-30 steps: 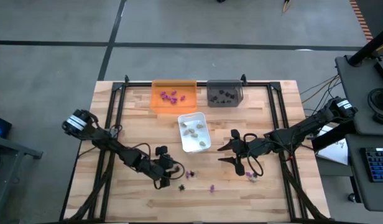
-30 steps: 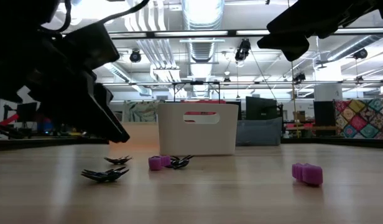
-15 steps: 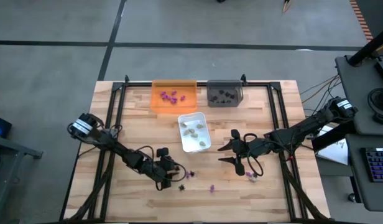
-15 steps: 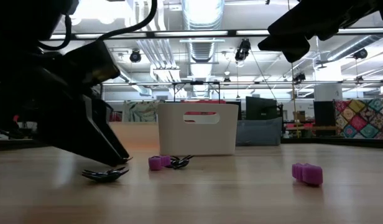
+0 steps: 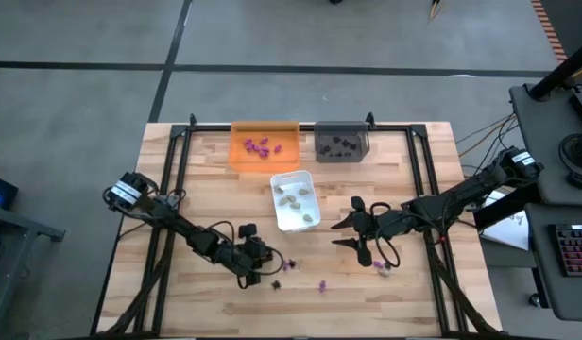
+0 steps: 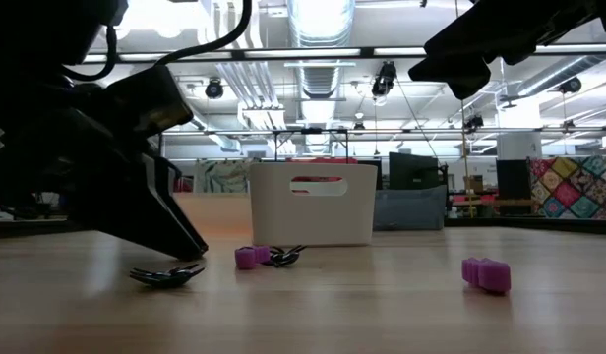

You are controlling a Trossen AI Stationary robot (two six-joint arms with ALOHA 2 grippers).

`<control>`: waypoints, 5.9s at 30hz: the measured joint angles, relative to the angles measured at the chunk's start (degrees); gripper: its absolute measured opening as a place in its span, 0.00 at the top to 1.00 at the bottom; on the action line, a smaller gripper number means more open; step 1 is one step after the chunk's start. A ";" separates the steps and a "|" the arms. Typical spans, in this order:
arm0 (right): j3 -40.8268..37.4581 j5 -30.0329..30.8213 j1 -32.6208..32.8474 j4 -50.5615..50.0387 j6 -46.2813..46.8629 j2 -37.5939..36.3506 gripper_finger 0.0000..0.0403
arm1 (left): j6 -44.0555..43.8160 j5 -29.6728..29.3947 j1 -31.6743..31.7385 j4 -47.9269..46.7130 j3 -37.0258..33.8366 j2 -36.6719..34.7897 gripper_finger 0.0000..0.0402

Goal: Sort Halloween decoration
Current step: Put the black spider toy into the black bin, then put the purple skeleton toy into the orange bin

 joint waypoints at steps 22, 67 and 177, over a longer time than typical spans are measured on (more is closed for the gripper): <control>-0.01 -0.14 0.02 -0.05 -0.37 -0.43 0.55 | 4.74 0.97 0.40 -1.83 0.62 -14.18 0.81; -0.17 -6.03 0.02 -4.50 -10.88 -11.04 0.55 | 40.37 20.82 46.94 -13.43 49.44 12.62 0.81; -0.17 -4.50 -0.37 -6.27 17.09 -10.97 0.55 | 20.75 2.89 17.53 0.48 15.24 -21.79 0.58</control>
